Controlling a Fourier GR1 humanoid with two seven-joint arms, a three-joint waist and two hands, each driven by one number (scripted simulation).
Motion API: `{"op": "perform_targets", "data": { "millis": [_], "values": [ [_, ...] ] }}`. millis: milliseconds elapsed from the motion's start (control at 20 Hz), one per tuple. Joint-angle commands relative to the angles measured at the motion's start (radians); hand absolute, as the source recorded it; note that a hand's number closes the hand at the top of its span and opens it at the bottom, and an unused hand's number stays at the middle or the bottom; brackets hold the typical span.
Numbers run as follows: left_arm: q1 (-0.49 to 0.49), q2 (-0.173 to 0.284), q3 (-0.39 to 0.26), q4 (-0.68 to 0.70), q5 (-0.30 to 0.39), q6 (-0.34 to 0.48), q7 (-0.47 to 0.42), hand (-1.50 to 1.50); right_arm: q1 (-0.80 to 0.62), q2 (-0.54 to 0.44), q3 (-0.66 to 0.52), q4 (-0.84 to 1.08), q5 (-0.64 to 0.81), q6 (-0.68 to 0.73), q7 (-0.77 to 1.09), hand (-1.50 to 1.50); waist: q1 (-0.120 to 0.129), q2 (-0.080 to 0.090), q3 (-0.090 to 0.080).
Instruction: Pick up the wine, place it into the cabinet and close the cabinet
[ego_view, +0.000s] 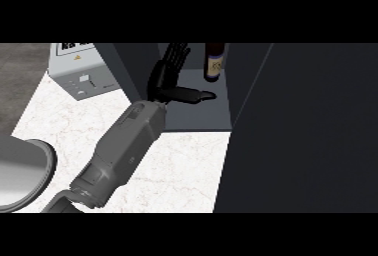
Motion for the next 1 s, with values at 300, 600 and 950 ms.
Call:
{"op": "perform_targets", "data": {
  "millis": [300,600,950],
  "values": [
    [0.296,0.003,-0.122,-0.331,0.022,0.030,0.065,-1.50,0.062,-0.031,0.026,-0.213,0.006,-0.031,0.091,-1.50,0.030,-0.005,0.000],
    [0.517,0.007,-0.222,-0.540,-0.006,0.069,0.050,-1.50,0.120,-0.057,0.057,-0.208,0.018,-0.029,0.011,-1.50,0.013,-0.002,0.001],
    [0.754,0.120,-0.259,-0.830,0.016,0.044,0.112,-1.50,0.080,-0.094,-0.018,-0.202,-0.039,-0.017,0.033,-1.50,0.026,0.007,0.001]
  ]
}}
